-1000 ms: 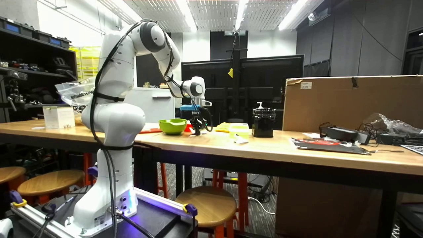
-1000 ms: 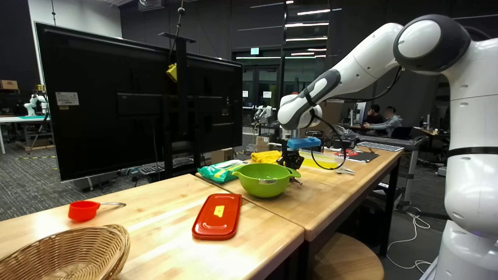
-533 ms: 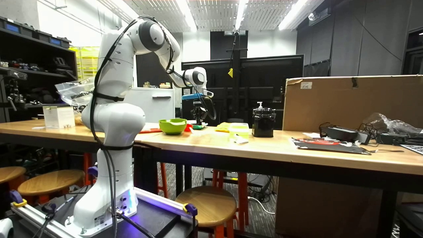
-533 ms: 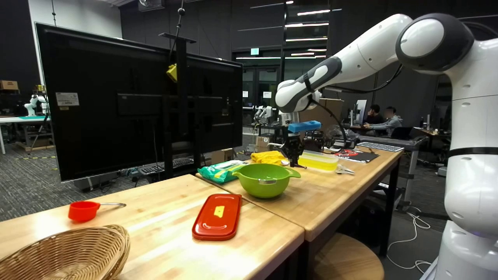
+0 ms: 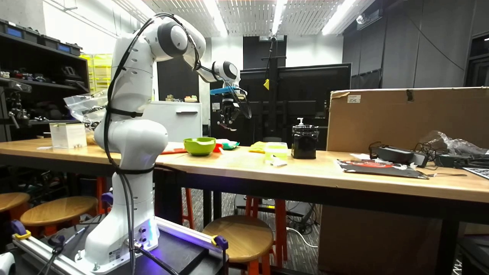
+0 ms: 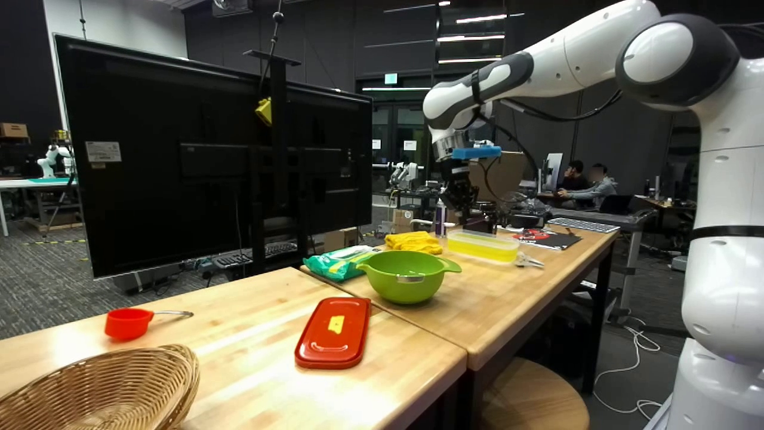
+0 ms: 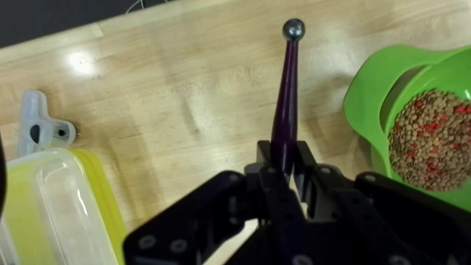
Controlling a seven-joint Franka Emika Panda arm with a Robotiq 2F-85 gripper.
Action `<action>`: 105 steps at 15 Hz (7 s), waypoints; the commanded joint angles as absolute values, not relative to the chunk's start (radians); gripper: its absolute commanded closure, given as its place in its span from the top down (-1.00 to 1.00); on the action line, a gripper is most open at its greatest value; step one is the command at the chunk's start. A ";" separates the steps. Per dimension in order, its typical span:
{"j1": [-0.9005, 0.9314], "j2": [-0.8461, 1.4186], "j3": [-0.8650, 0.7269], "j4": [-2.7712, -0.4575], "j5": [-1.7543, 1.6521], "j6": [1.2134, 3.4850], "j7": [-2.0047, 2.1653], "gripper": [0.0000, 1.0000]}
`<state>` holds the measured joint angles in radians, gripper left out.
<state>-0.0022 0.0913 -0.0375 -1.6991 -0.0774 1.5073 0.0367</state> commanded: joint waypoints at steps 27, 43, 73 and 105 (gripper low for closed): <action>0.063 0.386 0.050 -1.246 0.076 0.765 0.020 -0.93; 0.066 0.547 0.039 -1.167 0.293 0.813 0.132 -0.93; 0.026 0.708 0.022 -1.169 0.333 0.985 0.156 -0.93; 0.116 0.884 0.056 -0.823 0.399 0.835 0.420 -0.93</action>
